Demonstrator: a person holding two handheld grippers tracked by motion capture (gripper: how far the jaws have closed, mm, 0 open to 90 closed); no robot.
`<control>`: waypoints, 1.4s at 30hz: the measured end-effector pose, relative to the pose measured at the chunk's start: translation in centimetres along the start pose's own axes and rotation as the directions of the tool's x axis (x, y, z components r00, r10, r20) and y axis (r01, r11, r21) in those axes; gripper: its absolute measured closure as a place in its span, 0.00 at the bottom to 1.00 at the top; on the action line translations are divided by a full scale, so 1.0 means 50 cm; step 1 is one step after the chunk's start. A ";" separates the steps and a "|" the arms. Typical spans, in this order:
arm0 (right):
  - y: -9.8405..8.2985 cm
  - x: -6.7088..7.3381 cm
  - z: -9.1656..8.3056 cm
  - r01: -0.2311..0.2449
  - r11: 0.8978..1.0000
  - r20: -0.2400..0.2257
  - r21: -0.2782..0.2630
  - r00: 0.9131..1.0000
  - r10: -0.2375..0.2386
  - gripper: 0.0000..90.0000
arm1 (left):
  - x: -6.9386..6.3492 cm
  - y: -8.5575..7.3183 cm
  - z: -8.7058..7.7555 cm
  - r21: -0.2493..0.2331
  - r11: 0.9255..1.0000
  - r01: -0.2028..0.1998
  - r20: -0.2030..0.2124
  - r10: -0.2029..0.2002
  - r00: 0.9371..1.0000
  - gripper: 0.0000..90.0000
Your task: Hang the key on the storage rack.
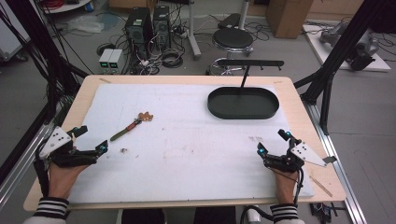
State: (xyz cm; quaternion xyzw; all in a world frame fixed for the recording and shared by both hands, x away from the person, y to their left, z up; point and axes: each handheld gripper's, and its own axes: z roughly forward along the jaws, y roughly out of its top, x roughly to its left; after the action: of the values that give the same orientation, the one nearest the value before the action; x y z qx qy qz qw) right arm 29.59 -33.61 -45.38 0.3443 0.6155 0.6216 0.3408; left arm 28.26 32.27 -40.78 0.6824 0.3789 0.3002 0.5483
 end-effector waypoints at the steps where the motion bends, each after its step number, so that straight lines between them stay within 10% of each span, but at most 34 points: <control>1: 0.000 0.000 0.000 -0.002 1.000 0.000 0.000 1.000 0.002 0.00 | 0.007 0.012 0.003 0.046 0.999 -0.019 -0.004 0.019 1.000 0.02; 10: 0.000 0.000 0.000 0.000 1.000 0.002 0.001 1.000 0.000 0.00 | 0.044 0.066 0.020 0.137 0.990 -0.041 -0.001 0.041 0.999 0.02; 18: 0.000 0.000 0.000 -0.010 1.000 0.002 0.000 1.000 0.010 0.00 | 0.070 0.097 0.060 0.259 0.964 -0.057 0.046 0.047 0.998 0.02; 22: 0.000 0.000 0.000 -0.010 1.000 0.001 0.000 1.000 0.010 0.00 | 0.079 0.104 0.086 0.346 0.932 -0.111 0.067 0.094 0.993 0.02; 25: 0.000 0.000 0.000 -0.012 1.000 0.001 0.001 1.000 0.012 0.00 | 0.085 0.108 0.114 0.440 0.890 -0.121 0.086 0.093 0.992 0.02; 31: 0.000 0.000 0.000 -0.012 1.000 0.001 0.001 1.000 0.012 0.00 | 0.086 0.113 0.143 0.511 0.846 -0.150 0.107 0.110 0.988 0.02; 33: 0.000 0.000 0.000 -0.012 1.000 0.001 0.001 1.000 0.012 0.00 | 0.088 0.115 0.159 0.560 0.813 -0.160 0.121 0.111 0.987 0.02; 37: 0.000 0.000 0.000 -0.013 1.000 0.001 0.001 1.000 0.013 0.00 | 0.088 0.118 0.174 0.592 0.788 -0.168 0.136 0.107 0.985 0.02; 39: 0.000 0.000 0.000 -0.013 1.000 0.001 0.002 1.000 0.013 0.00 | 0.084 0.117 0.189 0.626 0.755 -0.195 0.151 0.128 0.980 0.02; 42: 0.000 0.000 0.000 -0.013 1.000 0.001 0.001 1.000 0.013 0.00 | 0.079 0.117 0.198 0.635 0.739 -0.225 0.173 0.149 0.974 0.08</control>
State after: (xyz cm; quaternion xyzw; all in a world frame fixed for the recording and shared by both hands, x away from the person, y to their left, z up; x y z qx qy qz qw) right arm 29.59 -33.62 -45.38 0.3486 0.6134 0.6234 0.3370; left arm 39.63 29.83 -37.24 0.8801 0.3581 0.1652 0.2642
